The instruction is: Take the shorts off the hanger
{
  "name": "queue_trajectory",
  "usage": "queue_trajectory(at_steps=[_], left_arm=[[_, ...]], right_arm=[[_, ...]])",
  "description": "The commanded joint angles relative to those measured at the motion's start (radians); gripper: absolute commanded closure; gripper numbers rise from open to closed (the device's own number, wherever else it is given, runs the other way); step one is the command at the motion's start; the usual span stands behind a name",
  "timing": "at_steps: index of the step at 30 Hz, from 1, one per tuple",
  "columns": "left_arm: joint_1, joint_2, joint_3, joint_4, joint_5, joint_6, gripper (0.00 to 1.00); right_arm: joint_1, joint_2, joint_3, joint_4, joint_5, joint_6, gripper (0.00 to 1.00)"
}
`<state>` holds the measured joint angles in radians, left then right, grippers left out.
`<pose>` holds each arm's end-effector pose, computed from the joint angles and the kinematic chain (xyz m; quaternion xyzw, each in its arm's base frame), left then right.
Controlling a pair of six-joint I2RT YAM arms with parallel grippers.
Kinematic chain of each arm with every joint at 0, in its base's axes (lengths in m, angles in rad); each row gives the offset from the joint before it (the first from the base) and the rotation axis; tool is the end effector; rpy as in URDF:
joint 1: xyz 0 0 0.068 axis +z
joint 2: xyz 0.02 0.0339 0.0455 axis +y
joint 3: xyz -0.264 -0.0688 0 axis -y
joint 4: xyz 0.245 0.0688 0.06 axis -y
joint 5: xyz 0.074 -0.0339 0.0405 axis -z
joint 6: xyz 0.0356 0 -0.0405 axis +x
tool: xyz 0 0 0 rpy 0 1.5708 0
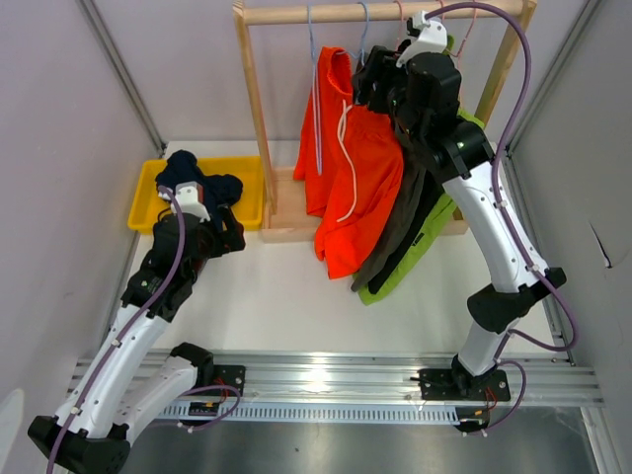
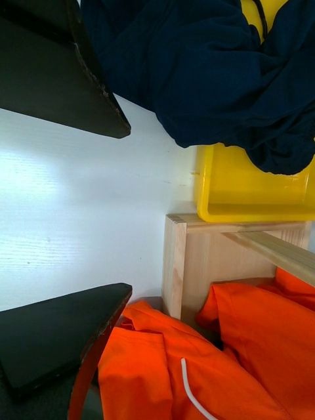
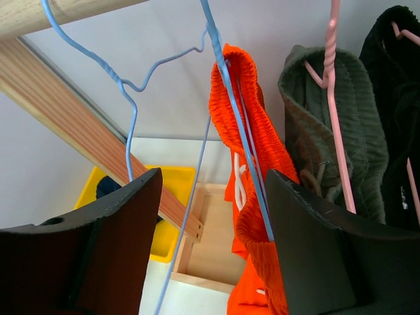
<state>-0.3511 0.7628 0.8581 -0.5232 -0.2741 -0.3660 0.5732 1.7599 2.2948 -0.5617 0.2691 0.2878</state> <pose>0.1590 -0.0480 0.3340 -0.0801 0.8327 -0.0804 0.5420 0.3060 0.1863 0.5464 -0.0084 0.7161 0.2011 0.6683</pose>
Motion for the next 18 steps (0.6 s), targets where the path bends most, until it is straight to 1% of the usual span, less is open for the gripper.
queue_trajectory(at_steps=[1, 9, 10, 11, 12, 13, 15, 16, 17, 18], left_arm=[[-0.009, -0.011, -0.004, 0.038, 0.021, 0.009, 0.01], [-0.008, -0.014, -0.007, 0.038, 0.03, 0.009, 0.01], [-0.009, -0.016, -0.005, 0.04, 0.032, 0.009, 0.01], [-0.009, -0.014, -0.005, 0.04, 0.032, 0.009, 0.01], [-0.008, -0.014, -0.007, 0.04, 0.032, 0.009, 0.01], [-0.009, -0.014, -0.002, 0.04, 0.032, 0.009, 0.01], [-0.008, -0.013, -0.002, 0.04, 0.03, 0.01, 0.01], [-0.009, -0.014, -0.004, 0.04, 0.03, 0.01, 0.01], [-0.008, -0.016, -0.007, 0.042, 0.03, 0.01, 0.04], [-0.008, -0.016, -0.005, 0.043, 0.033, 0.01, 0.11]], right_arm=[[-0.013, 0.021, 0.017, 0.029, -0.028, 0.019, 0.31], [-0.03, 0.049, -0.009, 0.045, -0.042, 0.028, 0.32], [-0.033, 0.05, -0.012, 0.048, -0.044, 0.03, 0.34], [-0.035, 0.055, -0.014, 0.051, -0.051, 0.031, 0.38], [-0.038, 0.055, -0.015, 0.051, -0.053, 0.034, 0.38], [-0.039, 0.058, -0.015, 0.051, -0.056, 0.034, 0.47], [-0.044, 0.065, -0.014, 0.052, -0.065, 0.039, 0.57], [-0.044, 0.069, -0.012, 0.055, -0.07, 0.04, 0.75], [-0.045, 0.07, -0.012, 0.057, -0.074, 0.042, 0.86], [-0.045, 0.072, -0.009, 0.059, -0.079, 0.045, 0.93]])
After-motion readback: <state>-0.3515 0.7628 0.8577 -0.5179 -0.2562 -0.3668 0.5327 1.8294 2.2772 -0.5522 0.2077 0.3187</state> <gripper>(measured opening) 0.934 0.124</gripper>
